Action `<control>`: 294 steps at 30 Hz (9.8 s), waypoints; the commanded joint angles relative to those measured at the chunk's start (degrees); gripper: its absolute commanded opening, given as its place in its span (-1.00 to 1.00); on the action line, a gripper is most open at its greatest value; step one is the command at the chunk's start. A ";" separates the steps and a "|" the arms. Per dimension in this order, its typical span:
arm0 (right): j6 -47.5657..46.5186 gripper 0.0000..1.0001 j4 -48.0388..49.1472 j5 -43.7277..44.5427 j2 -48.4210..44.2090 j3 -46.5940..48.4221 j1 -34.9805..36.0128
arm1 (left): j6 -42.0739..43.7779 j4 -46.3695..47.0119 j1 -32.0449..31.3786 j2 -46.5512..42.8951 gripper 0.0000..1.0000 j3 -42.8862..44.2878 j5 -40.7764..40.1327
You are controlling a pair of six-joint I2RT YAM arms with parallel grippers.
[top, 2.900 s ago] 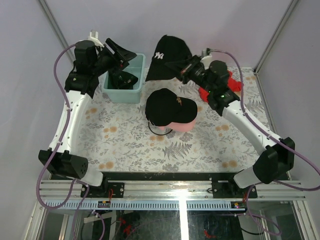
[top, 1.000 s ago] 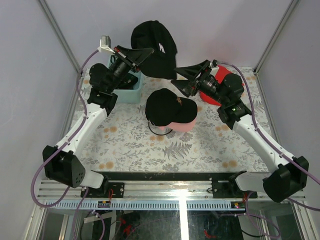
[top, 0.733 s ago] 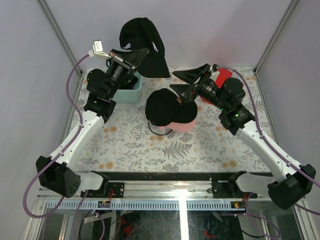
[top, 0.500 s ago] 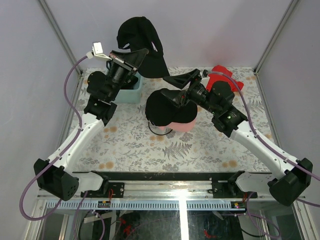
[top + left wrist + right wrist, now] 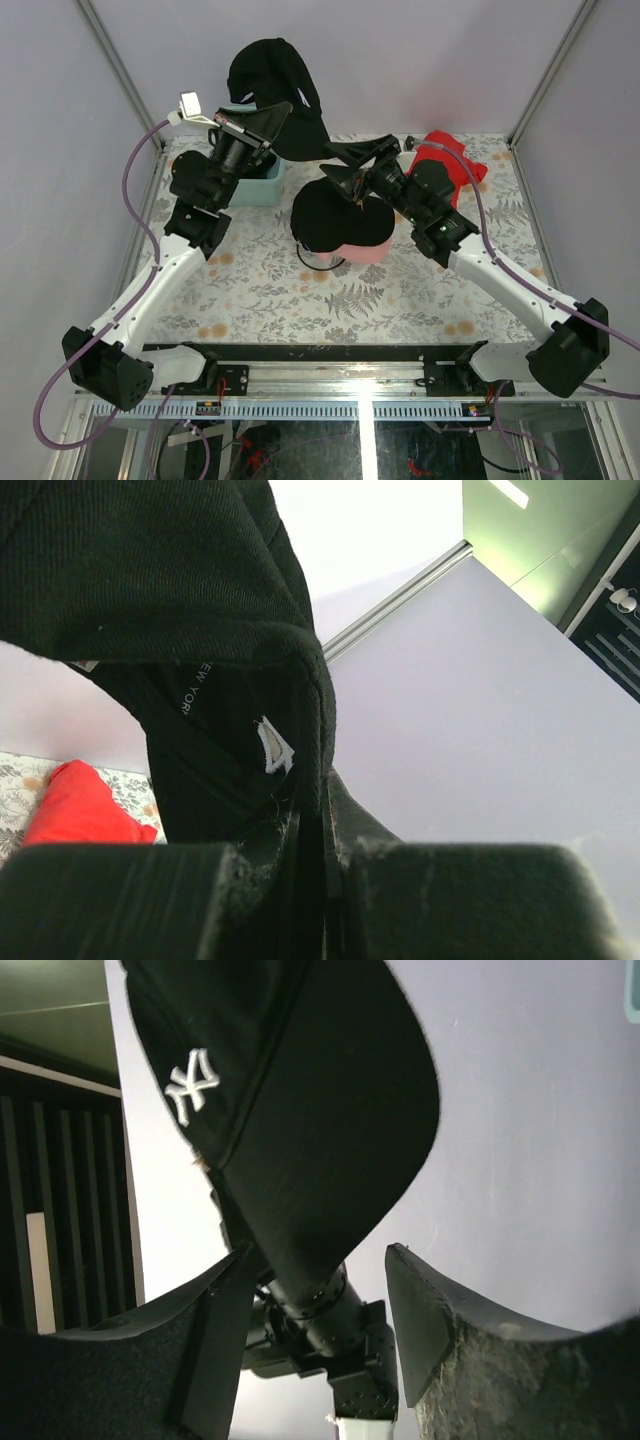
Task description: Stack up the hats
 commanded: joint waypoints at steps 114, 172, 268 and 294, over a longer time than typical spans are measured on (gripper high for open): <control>8.05 -0.32 16.84 -43.87 9.50 3.65 -22.14 | -1.27 -10.89 3.03 -4.32 -1.00 -4.45 14.31; 1.97 -1.00 9.57 -50.23 15.81 7.18 -20.41 | 1.43 -34.32 23.69 -16.45 0.26 -22.06 22.34; 26.01 -1.00 74.02 -64.22 31.64 -31.88 -37.18 | 7.64 -29.65 12.87 19.18 0.13 -21.55 37.03; -37.97 -1.00 -5.42 -64.97 18.45 -27.32 -40.97 | 19.18 -38.59 16.99 29.51 0.01 -15.63 34.96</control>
